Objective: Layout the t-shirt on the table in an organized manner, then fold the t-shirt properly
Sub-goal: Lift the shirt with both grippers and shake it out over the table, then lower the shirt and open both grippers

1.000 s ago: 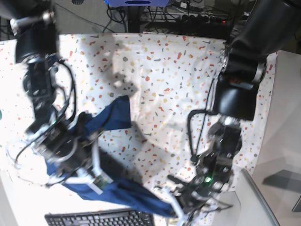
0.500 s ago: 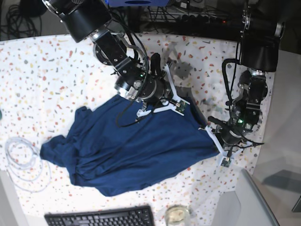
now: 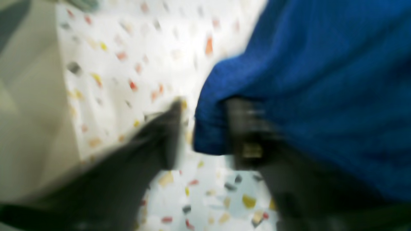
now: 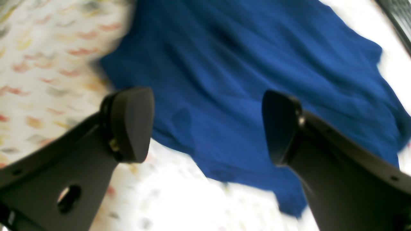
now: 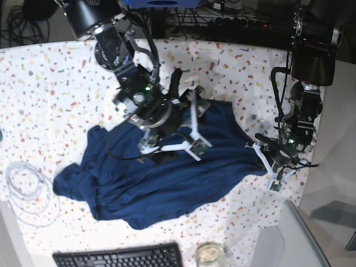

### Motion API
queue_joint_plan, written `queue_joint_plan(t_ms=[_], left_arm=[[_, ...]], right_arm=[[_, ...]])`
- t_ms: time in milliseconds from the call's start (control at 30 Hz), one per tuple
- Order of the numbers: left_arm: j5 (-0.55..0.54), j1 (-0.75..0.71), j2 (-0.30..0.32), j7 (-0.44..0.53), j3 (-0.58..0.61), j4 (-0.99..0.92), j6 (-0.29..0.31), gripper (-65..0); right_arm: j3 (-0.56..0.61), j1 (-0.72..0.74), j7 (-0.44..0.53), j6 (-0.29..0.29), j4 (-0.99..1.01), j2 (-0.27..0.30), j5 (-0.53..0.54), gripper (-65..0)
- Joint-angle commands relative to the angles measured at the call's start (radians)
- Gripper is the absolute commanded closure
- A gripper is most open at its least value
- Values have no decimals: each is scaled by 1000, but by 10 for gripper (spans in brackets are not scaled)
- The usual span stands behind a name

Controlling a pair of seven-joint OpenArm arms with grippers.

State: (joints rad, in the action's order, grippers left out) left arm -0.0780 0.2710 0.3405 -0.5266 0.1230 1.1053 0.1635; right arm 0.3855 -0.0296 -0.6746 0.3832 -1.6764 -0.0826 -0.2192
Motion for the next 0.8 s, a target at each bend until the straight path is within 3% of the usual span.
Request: queue_joint_plan(t_ms=[0, 100, 267, 367, 433, 467, 633, 667, 767], left_arm=[[1, 20, 15, 18, -7, 20, -5, -433], [-7, 21, 27, 20, -7, 22, -5, -632], [-9, -63, 10, 18, -90, 147, -2, -650], [-9, -178, -62, 15, -196, 330, 0, -650], [-9, -253, -119, 12, -231, 444, 1, -574], [-7, -295, -148, 13, -233, 491, 1, -505], [-7, -391, -234, 16, -158, 566, 1, -59], [-7, -399, -246, 18, -138, 563, 1, 0], [-3, -404, -269, 18, -102, 517, 0, 0]], right_arm=[[-52, -3, 11, -10, -34, -12, -3, -485], [-196, -26, 11, -10, -46, -13, -3, -465], [-420, -51, 13, -10, -34, -13, -1, -459], [-520, -54, 13, -8, -32, -13, -1, -459], [-563, -57, 13, -8, -32, -13, -1, -459], [-578, -60, 13, -7, -28, -13, -1, -459], [-623, -59, 13, -3, 54, -10, 1, -459], [-632, -59, 16, -2, 71, -12, 1, -459], [-632, -62, 65, -2, 108, -13, 1, -459]])
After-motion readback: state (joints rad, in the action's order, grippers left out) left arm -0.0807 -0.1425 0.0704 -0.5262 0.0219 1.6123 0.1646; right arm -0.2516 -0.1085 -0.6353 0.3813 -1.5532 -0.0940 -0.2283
